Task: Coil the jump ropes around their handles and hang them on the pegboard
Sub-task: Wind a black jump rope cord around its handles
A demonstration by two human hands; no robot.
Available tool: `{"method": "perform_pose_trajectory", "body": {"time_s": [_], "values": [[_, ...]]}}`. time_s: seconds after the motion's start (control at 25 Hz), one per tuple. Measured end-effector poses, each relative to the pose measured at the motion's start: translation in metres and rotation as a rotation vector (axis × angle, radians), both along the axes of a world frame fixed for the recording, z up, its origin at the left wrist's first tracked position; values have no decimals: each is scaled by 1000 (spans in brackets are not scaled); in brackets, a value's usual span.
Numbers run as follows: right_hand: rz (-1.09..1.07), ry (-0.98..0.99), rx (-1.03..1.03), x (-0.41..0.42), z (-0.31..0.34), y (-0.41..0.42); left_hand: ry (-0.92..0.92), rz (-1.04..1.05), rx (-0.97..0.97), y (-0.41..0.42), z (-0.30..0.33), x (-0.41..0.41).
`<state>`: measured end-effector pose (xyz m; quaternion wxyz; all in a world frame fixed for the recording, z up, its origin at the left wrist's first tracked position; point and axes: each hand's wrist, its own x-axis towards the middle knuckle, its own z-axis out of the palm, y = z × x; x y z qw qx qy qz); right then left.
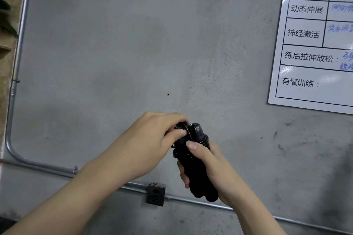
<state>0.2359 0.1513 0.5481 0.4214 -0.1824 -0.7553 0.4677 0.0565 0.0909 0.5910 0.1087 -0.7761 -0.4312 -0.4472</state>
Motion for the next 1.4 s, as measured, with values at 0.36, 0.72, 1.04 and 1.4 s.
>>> {"method": "perform_pose_trajectory", "body": {"time_s": [0.36, 0.72, 1.04, 1.4], "values": [[145, -24, -142, 6, 6, 0, -23, -36, 119, 2, -2, -4], [105, -87, -155, 9, -1, 3, 109, -20, -43, -1, 3, -6], [65, -79, -124, 12, -1, 5, -207, -88, -110, 6, -8, -2], [42, 31, -145, 11, 4, 5, 31, 367, 413, 17, -33, 30]]}}
